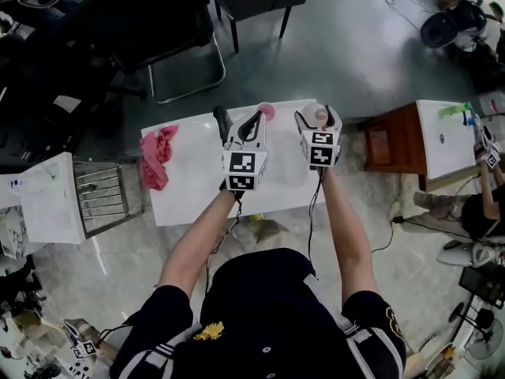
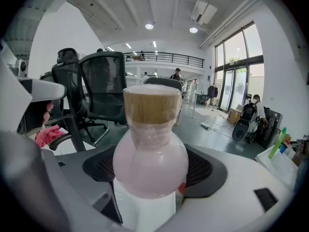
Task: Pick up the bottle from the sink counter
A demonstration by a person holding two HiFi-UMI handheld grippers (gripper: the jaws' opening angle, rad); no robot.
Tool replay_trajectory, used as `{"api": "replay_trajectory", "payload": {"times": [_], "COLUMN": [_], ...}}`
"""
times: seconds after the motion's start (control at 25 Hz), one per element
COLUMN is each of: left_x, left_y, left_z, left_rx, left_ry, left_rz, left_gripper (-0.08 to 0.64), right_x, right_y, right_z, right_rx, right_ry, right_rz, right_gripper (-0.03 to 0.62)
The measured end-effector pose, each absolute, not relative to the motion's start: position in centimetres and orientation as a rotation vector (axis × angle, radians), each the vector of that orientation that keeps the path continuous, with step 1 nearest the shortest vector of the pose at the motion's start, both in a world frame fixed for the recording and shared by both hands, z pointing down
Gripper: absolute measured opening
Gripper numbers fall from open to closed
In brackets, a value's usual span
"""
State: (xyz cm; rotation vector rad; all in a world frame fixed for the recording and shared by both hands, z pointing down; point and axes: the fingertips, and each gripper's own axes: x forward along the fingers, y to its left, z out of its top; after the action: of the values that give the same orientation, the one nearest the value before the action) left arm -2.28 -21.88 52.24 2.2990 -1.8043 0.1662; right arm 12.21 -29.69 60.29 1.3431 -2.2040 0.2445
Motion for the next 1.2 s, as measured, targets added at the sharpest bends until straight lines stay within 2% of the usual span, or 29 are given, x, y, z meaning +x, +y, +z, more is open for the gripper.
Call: {"api": "replay_trajectory", "payload": {"times": [1.2], "left_x": [-7.3], "left_y": [-17.0], "left_z": [45.4], "left_rx": [2.351], "left_ry": [-1.978], "left_rz": [0.151], "left_gripper": [0.018], "right_x": [7.1], "right_y": [-21.6], "right_z": [46.9], "right_rx": [1.251], "right_ry": [-2.392], "right_rz": [0.137], "right_gripper": [0.419]}}
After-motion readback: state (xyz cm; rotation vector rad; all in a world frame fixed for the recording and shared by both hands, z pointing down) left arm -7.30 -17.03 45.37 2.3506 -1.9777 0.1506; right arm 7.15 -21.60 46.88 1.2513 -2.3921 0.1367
